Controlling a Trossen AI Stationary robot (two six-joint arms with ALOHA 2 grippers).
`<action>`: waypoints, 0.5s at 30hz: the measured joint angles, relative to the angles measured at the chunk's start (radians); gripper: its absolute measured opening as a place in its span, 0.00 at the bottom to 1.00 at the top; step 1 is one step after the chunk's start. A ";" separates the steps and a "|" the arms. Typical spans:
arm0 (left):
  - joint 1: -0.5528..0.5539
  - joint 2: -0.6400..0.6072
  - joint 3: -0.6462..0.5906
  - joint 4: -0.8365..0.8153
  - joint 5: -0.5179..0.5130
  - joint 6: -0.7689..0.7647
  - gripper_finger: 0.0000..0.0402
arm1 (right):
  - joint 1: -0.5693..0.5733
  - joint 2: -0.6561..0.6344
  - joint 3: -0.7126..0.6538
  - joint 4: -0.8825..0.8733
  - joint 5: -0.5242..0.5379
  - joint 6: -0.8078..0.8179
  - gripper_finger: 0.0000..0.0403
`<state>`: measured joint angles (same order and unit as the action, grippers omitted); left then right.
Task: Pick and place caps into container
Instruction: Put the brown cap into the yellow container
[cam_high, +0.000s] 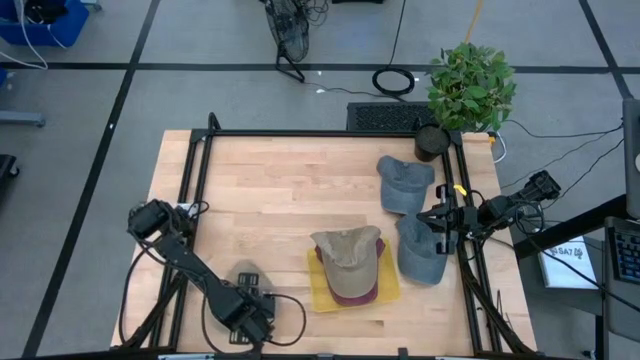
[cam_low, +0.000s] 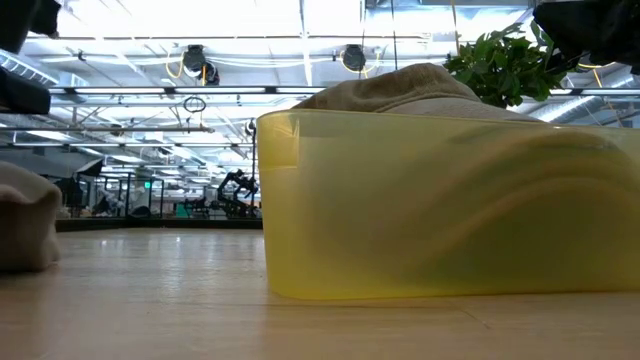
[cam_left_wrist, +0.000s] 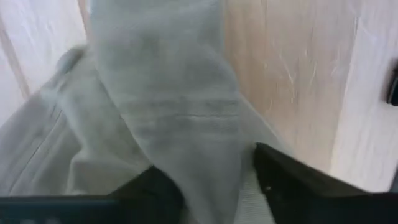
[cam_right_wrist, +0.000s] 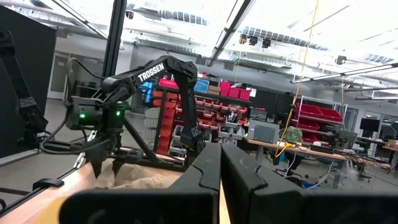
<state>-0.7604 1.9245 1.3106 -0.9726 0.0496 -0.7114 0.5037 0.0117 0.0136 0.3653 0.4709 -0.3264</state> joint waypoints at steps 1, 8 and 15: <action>0.006 0.000 0.000 -0.001 0.021 0.002 0.40 | 0.000 0.000 0.000 0.000 0.000 0.000 0.00; 0.038 -0.020 0.000 -0.004 0.091 0.040 0.04 | 0.000 0.000 0.000 0.000 0.000 0.000 0.00; 0.047 -0.133 -0.002 -0.018 0.010 0.080 0.06 | 0.000 0.000 0.000 0.000 0.000 0.000 0.00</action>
<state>-0.7130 1.7915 1.3090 -0.9907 0.0600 -0.6317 0.5034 0.0116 0.0137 0.3653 0.4709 -0.3267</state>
